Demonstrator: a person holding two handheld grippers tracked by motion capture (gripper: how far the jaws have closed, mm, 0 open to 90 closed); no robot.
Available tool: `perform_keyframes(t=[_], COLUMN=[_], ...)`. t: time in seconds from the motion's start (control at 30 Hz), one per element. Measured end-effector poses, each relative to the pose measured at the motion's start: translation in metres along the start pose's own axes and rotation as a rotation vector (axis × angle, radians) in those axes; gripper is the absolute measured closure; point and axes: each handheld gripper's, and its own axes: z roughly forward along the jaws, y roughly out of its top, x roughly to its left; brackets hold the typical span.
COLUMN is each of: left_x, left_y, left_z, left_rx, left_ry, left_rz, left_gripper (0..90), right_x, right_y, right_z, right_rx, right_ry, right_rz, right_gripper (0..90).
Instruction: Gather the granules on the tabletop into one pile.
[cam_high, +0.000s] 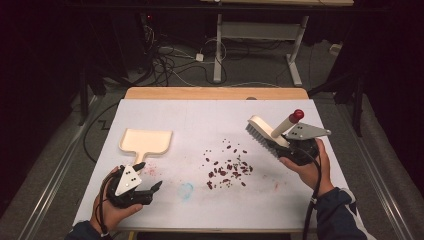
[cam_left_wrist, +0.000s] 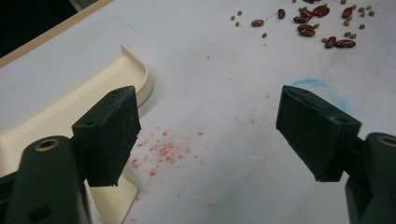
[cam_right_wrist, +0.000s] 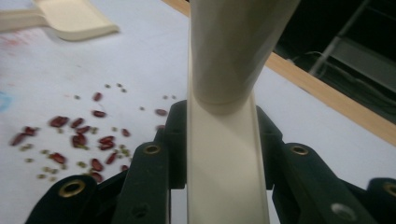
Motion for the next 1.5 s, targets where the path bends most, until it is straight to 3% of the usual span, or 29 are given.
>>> perform_keyframes(t=[0.27, 0.5, 0.6, 0.7, 0.77, 0.97, 1.27, 1.5], left_x=[0.0, 0.001, 0.001, 0.0, 0.001, 0.001, 0.0, 0.0], left_y=[0.0, 0.0, 0.0, 0.0, -0.001, -0.001, 0.0, -0.001], left_z=[0.003, 0.007, 0.007, 0.006, 0.007, 0.008, 0.01, 0.007], left_rx=[0.017, 0.025, 0.034, 0.035, 0.034, 0.044, 0.05, 0.053], left_ry=[-0.008, -0.009, -0.014, -0.014, -0.01, -0.015, -0.026, -0.041], left_rz=[-0.006, -0.015, -0.019, -0.017, -0.005, -0.001, 0.006, 0.002], left_gripper=[20.8, 20.8, 20.8, 20.8, 20.8, 20.8, 20.7, 20.7], right_x=[-0.016, -0.016, -0.011, -0.002, 0.004, 0.024, 0.041, 0.056], right_y=[-0.005, -0.001, 0.0, -0.004, -0.003, -0.001, 0.006, 0.007], right_z=[0.021, 0.055, 0.077, 0.1, 0.107, 0.12, 0.117, 0.113], right_rx=[0.053, 0.16, 0.186, 0.242, 0.237, 0.258, 0.192, 0.18], right_ry=[-0.106, -0.227, -0.229, -0.236, -0.212, -0.175, -0.04, 0.04], right_rz=[-0.005, -0.052, -0.061, -0.104, -0.099, -0.15, -0.125, -0.179], right_gripper=[67.2, 67.3, 67.3, 67.4, 67.3, 67.1, 67.0, 67.0])
